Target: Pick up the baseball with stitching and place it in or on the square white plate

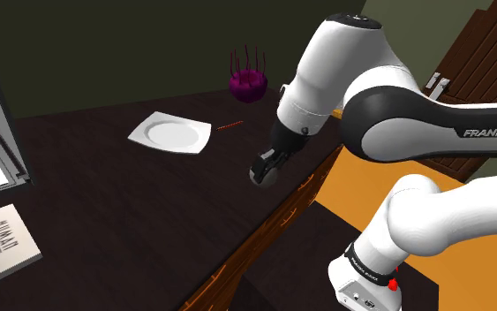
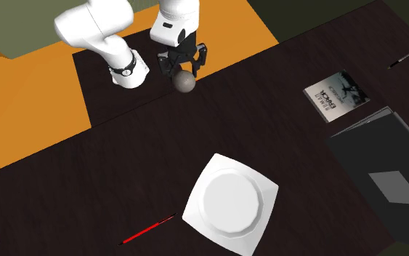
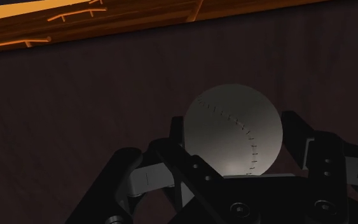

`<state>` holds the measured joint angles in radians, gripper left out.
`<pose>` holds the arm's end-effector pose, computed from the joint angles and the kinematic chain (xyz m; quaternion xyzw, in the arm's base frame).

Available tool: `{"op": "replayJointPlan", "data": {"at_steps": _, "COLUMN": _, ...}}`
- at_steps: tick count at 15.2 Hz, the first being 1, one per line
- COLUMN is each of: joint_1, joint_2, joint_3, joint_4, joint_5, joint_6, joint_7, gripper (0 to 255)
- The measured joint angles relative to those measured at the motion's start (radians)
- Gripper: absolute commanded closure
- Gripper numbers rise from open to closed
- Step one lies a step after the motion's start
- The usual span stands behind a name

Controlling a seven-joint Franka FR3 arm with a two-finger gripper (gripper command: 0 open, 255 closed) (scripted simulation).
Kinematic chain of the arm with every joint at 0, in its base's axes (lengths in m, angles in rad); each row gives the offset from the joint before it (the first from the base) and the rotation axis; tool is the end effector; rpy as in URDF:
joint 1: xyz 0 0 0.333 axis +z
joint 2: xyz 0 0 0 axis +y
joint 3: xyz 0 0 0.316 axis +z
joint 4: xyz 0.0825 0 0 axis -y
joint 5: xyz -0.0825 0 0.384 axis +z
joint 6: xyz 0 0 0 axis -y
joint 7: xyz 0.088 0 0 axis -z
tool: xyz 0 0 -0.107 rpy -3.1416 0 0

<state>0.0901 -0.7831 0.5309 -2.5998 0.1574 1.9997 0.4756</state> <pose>0.2768 0.2183 0.4745 0.9922 -0.0140 0.1024 0.0694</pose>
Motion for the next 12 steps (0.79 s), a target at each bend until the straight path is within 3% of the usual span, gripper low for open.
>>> {"op": "replayJointPlan", "data": {"at_steps": 3, "joint_1": -0.010, "joint_2": 0.010, "joint_3": -0.009, "joint_4": 0.035, "joint_5": -0.010, "joint_6": -0.025, "joint_7": -0.007, "gripper": 255}}
{"op": "replayJointPlan", "data": {"at_steps": 12, "joint_1": -0.185, "joint_2": 0.347, "joint_3": 0.025, "joint_4": 0.265, "joint_5": -0.145, "joint_6": 0.084, "joint_7": -0.021, "gripper": 255}}
